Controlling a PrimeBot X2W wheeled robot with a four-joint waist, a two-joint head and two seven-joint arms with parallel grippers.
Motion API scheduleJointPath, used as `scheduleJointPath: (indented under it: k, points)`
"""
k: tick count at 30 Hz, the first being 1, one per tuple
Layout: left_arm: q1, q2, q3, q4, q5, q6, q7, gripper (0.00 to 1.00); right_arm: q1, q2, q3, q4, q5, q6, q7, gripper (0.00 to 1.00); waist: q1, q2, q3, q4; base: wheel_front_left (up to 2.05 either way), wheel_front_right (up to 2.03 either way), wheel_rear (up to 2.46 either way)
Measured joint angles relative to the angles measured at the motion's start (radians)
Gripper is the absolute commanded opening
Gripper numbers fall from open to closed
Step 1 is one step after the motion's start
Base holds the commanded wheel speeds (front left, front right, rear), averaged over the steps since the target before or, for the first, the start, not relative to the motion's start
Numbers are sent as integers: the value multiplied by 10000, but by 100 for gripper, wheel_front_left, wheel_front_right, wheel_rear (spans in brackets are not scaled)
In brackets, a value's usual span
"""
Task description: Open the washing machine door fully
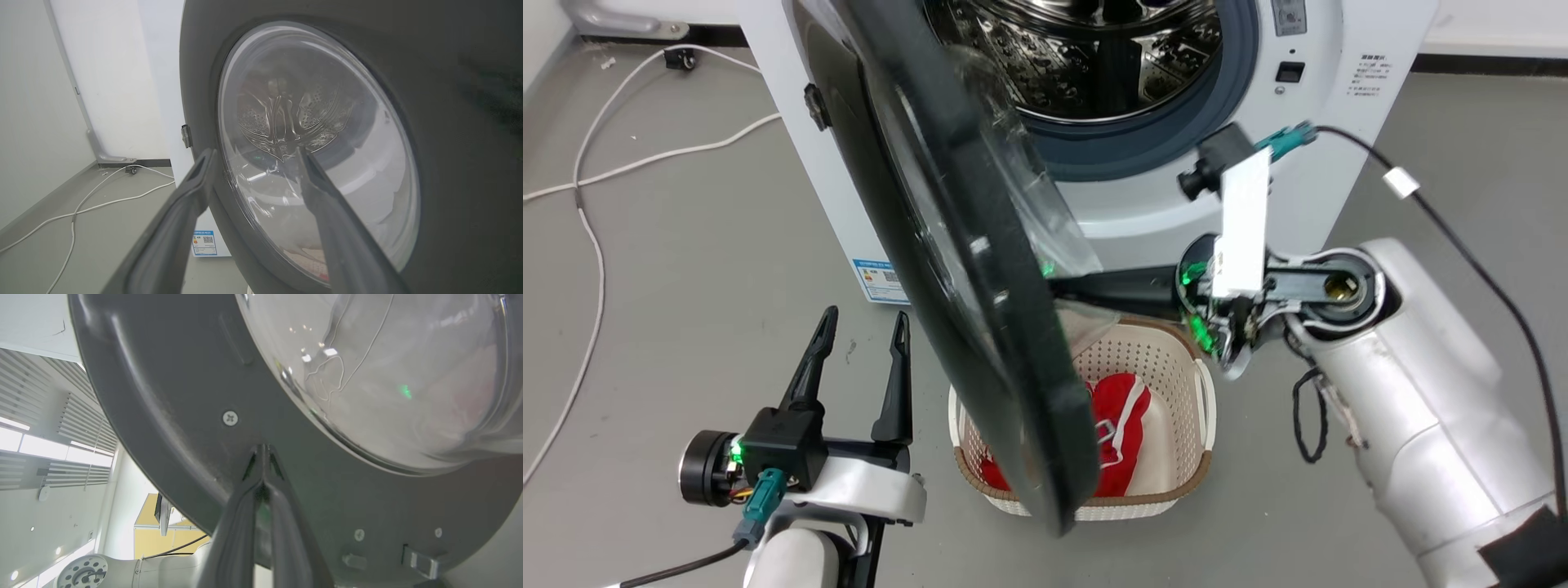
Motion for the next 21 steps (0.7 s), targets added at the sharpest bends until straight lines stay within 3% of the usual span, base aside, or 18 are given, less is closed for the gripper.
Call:
scheduleJointPath:
  k: [8,13,19,20,21]
  points:
    - [314,2,-44,46,-44,-2,0,100,902,268,466,-803,94,0,-570,0,0,0,-339,89,0,0,0]
    - [569,0,100,44,-42,13,0,100,1724,378,322,-1007,176,0,-1778,0,0,0,-519,-154,0,0,0]
    - [741,0,173,59,-77,92,0,100,3010,401,-593,-1695,481,2,-3753,0,0,0,-789,-379,0,0,0]
    - [758,-2,192,54,-77,100,0,100,3241,378,-830,-1810,451,2,-4174,5,0,0,-820,-413,0,0,0]
    - [764,0,224,44,-79,102,0,100,3482,341,-1076,-1902,408,4,-4648,32,0,0,-835,-450,0,0,0]
